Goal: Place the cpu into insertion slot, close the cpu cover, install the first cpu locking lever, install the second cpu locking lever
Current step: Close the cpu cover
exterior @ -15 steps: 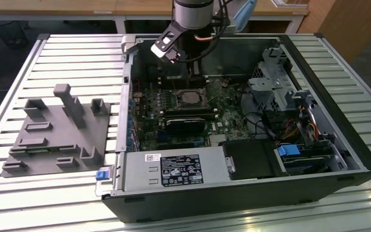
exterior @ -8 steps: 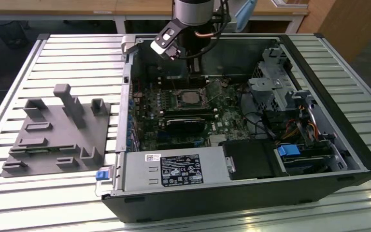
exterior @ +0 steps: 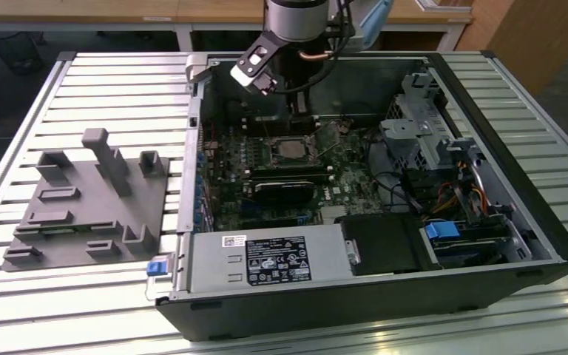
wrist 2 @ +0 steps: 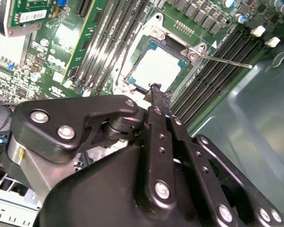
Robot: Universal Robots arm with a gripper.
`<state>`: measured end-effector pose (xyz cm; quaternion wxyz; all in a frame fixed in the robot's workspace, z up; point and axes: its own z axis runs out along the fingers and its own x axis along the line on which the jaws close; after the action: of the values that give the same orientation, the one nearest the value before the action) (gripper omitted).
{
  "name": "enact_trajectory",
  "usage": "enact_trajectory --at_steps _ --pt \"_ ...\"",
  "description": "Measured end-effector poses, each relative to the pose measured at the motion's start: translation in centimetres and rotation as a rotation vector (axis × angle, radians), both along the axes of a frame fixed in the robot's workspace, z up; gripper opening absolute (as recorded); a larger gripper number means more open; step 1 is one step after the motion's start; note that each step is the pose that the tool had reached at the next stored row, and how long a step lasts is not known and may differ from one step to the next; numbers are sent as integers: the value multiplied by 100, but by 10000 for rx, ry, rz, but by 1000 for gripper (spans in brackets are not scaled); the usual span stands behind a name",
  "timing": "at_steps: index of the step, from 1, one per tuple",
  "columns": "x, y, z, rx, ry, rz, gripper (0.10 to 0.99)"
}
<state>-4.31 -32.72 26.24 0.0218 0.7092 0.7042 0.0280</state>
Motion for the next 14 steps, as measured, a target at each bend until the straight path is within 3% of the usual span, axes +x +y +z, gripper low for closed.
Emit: enact_trajectory --at_steps 2,8,14 --pt "49 -6 -1 0 20 1 110" --pt "308 -7 0 0 116 0 110" --pt "355 -7 12 6 135 5 110"
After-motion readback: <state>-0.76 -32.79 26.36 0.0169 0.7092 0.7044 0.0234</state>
